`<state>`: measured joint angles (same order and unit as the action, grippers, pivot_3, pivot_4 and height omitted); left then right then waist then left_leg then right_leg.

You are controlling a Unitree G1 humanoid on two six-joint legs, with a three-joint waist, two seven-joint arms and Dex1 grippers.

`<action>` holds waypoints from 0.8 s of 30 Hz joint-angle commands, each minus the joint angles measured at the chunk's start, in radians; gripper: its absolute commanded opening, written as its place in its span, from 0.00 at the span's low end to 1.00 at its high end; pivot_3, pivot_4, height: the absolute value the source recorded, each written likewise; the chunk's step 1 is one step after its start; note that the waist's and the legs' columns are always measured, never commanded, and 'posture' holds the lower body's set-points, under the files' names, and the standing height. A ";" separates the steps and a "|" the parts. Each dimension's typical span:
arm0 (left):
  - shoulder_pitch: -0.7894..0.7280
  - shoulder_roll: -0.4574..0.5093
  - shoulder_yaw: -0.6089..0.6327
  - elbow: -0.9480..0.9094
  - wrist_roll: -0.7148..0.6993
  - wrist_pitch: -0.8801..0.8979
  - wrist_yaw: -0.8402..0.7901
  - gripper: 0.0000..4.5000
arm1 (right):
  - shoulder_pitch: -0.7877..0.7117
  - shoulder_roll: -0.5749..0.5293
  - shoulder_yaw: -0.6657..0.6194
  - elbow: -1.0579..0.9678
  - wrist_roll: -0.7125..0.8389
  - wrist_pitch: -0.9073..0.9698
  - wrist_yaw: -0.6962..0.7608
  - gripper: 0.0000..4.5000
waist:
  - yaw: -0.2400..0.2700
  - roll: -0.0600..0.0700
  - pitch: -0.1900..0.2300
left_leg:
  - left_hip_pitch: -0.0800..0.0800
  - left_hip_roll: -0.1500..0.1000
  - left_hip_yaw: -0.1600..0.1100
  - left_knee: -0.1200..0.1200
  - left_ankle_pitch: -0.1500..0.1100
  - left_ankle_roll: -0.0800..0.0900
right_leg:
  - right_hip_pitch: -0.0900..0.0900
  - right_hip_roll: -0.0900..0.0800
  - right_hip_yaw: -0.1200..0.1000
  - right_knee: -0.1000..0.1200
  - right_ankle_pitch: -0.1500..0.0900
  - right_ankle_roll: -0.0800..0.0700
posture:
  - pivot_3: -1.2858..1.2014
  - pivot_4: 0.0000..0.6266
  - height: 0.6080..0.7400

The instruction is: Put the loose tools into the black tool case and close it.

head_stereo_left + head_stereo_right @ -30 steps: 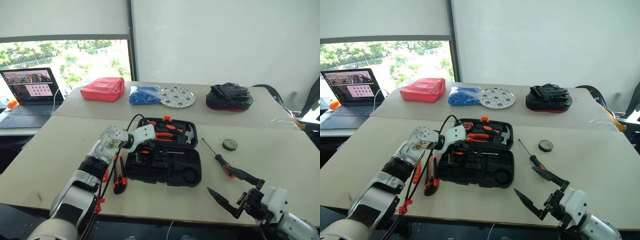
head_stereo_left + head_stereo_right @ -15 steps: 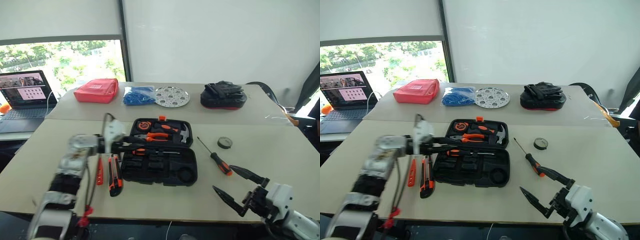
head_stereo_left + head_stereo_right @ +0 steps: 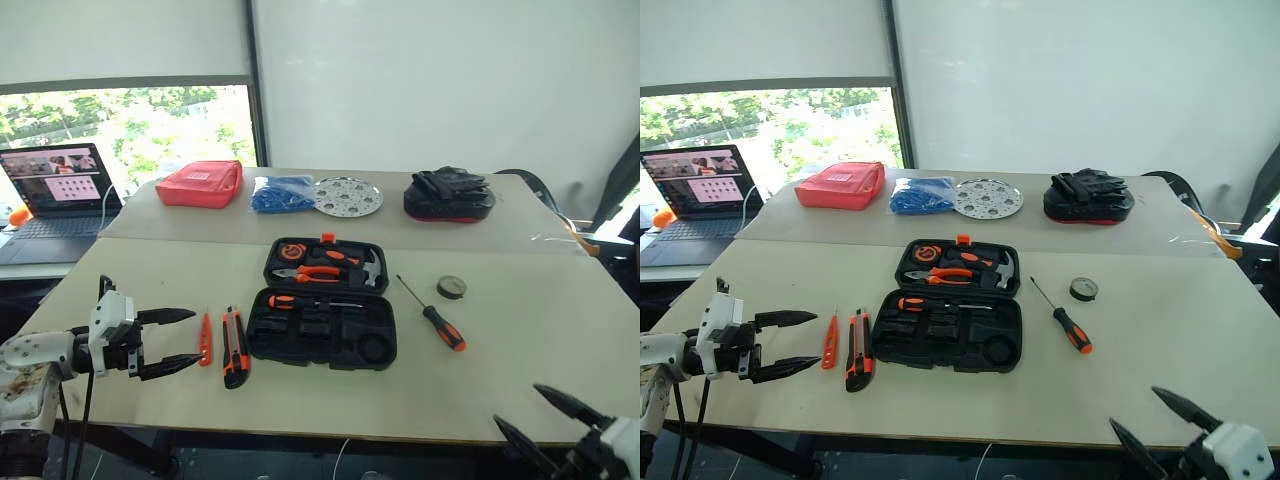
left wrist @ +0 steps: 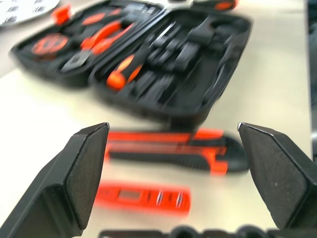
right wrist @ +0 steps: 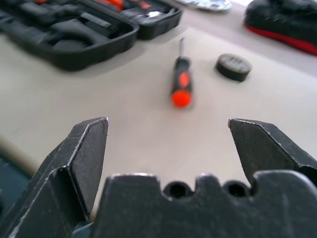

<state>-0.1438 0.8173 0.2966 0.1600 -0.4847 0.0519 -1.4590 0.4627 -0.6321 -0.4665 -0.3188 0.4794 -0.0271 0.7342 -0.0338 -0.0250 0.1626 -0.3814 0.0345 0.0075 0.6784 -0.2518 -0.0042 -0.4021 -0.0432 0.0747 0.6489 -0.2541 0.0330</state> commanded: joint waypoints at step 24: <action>0.051 -0.057 -0.017 -0.153 -0.061 0.033 0.122 1.00 | -0.930 -0.271 0.448 0.289 -0.095 0.724 0.127 0.15 | 0.018 0.001 0.000 | -0.023 -0.003 -0.004 0.001 -0.001 0.004 | -0.022 0.000 -0.004 0.000 0.005 -0.004 | 0.52 0.24 1.00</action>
<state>-0.0986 0.7558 0.2433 0.0427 -0.5171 0.0924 -1.3478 -0.4601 -0.8774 0.0686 0.0266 0.3559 0.7873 0.8124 -0.0155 -0.0243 0.1630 -0.4044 0.0319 0.0034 0.6792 -0.2532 -0.0001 -0.4236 -0.0434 0.0709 0.6488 -0.2493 0.0286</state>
